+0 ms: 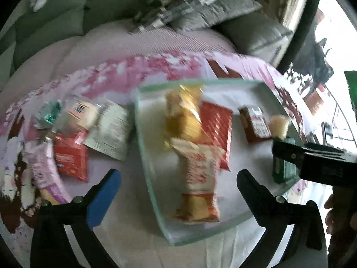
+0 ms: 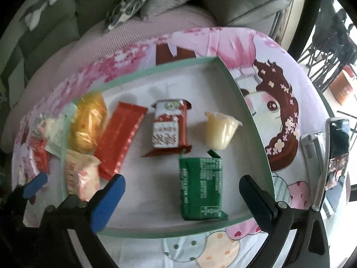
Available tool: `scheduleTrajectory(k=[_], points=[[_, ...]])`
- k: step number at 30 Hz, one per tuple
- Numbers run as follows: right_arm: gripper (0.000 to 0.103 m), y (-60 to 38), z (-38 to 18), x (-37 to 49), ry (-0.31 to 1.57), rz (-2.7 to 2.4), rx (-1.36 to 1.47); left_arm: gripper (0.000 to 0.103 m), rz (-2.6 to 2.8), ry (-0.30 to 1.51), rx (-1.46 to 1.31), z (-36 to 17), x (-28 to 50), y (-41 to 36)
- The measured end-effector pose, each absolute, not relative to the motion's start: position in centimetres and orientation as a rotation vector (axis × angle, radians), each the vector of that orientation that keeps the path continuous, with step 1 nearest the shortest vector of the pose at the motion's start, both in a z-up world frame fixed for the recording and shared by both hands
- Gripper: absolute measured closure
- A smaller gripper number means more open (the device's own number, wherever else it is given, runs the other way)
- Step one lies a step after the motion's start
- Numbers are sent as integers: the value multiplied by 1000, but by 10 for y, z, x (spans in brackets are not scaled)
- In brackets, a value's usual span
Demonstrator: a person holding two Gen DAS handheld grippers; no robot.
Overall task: Organize snacks
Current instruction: 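Move both grippers back over the snack pile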
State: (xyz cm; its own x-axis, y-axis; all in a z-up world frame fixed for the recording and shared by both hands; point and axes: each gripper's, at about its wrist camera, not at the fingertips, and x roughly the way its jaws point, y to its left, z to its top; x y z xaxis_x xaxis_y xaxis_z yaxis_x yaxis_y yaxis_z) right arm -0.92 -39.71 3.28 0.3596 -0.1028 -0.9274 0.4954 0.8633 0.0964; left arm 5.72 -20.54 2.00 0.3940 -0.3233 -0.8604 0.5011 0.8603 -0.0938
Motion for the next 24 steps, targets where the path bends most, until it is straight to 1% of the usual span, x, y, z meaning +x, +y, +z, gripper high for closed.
scheduleTrajectory(k=[5, 13, 19, 24], points=[[0, -379, 46, 1, 1104, -415, 369, 0, -414, 1008, 141, 29, 82, -171], [0, -331, 49, 35, 1094, -349, 322, 0, -191, 968, 62, 46, 120, -97], [0, -278, 50, 55, 1091, -265, 268, 0, -53, 983, 7, 57, 138, -28], [0, -238, 54, 74, 1070, -202, 228, 0, 24, 1001, -51, 54, 147, 27]])
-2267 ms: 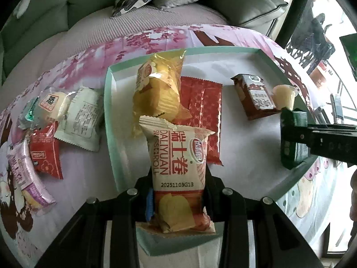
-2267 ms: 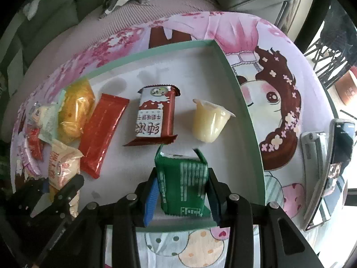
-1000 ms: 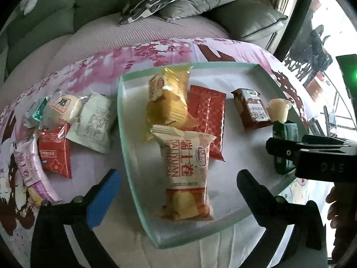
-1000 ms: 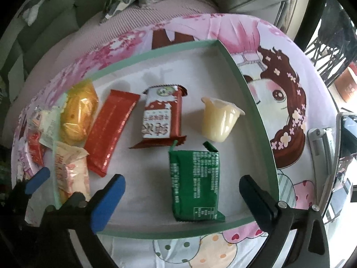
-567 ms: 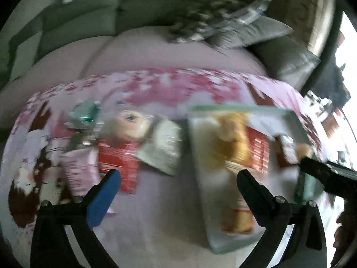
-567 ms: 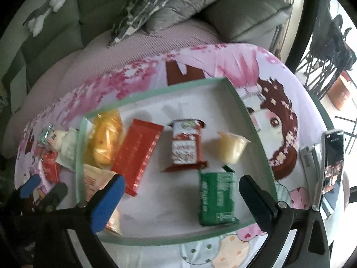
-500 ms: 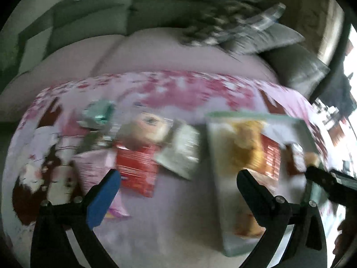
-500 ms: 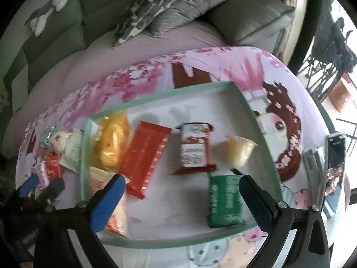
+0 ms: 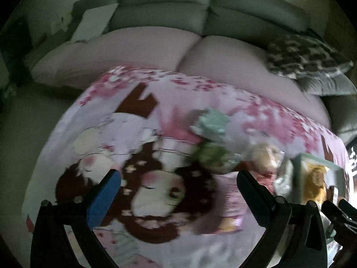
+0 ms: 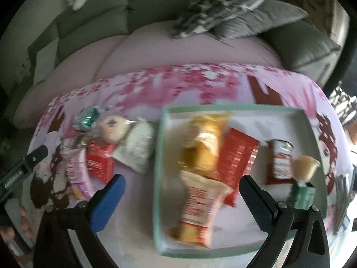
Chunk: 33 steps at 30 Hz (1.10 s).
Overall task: Organize snacks
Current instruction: 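Move both grippers back over the snack pile, then grasp the purple Swiss roll pack with the left gripper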
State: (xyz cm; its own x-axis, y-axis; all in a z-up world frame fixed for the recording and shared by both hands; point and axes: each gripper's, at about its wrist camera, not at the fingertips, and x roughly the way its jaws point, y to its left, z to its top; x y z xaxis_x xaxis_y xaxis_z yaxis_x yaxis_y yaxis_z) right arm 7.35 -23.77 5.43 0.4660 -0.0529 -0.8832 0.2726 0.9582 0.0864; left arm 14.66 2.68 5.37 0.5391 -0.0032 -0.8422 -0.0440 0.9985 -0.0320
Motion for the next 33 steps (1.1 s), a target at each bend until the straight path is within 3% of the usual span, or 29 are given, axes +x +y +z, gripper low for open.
scheduleTrajectory(k=[10, 33], points=[[0, -170, 33, 104, 1089, -101, 207, 0, 96, 1000, -205, 36, 152, 81], [0, -177, 18, 110, 1052, -198, 276, 0, -18, 1095, -233, 19, 152, 50]])
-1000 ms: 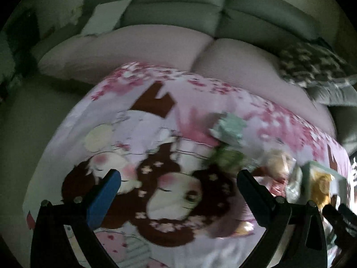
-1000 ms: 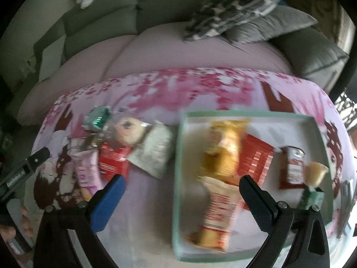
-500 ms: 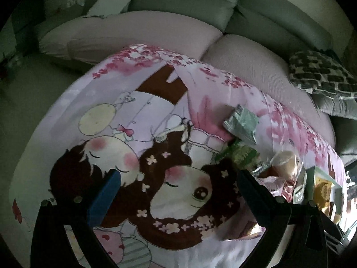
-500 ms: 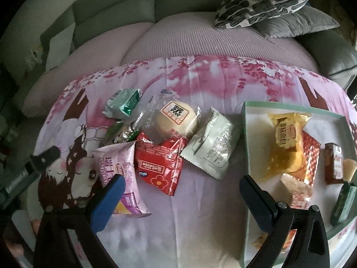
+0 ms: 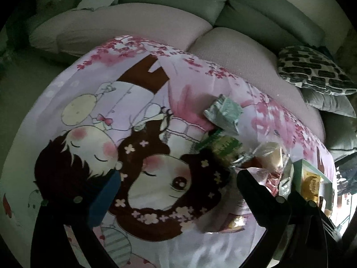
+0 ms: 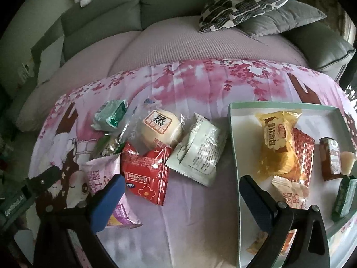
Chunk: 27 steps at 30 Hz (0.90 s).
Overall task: Organize snacks
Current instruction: 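Grasp the purple Swiss roll pack with the left gripper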
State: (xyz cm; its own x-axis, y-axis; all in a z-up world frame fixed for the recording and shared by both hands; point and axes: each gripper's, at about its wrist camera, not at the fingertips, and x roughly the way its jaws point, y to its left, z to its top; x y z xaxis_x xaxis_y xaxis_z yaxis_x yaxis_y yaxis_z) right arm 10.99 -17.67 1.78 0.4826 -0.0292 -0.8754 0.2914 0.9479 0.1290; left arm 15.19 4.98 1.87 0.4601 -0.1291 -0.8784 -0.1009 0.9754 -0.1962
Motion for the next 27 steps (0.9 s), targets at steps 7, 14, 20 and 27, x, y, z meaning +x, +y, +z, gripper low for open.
scheduleTrajectory(k=[7, 14, 20, 27], points=[[0, -192, 32, 104, 1012, -229, 290, 0, -61, 1116, -205, 16, 150, 27], [0, -205, 26, 104, 1042, -274, 286, 0, -107, 1178, -159, -1, 149, -3], [0, -214, 22, 101, 1055, -292, 323, 3, -132, 1200, -106, -8, 147, -24], [0, -218, 21, 100, 1059, -292, 342, 33, -172, 1246, -123, -20, 150, -36]])
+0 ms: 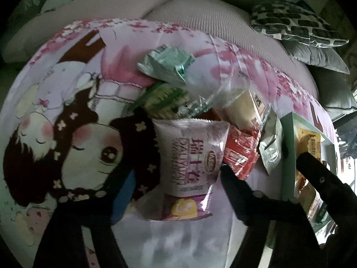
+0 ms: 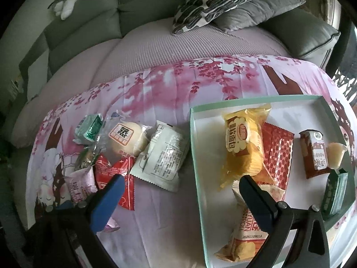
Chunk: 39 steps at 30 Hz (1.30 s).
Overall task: Organize snacks
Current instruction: 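Grasp the purple Swiss roll pack with the left gripper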
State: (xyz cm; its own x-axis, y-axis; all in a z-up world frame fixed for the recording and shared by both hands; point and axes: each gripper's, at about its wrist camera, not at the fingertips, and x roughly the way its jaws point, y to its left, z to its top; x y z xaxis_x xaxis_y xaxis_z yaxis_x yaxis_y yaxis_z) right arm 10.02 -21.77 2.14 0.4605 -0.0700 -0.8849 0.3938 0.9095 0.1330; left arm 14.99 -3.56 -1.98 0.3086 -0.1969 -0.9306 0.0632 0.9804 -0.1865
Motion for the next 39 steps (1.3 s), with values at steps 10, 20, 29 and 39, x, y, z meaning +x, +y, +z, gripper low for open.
scheduleTrajectory(k=[10, 20, 29, 39], points=[[0, -215, 16, 100, 1080, -298, 348, 58, -239, 1255, -176, -16, 148, -35], [0, -216, 15, 100, 1083, -298, 350, 66, -240, 1242, -187, -12, 148, -33], [0, -213, 16, 101, 1075, -284, 332, 66, -217, 1217, -231, -1, 149, -16], [0, -180, 7, 111, 1073, -171, 228, 66, -87, 1203, -346, 3, 159, 35]])
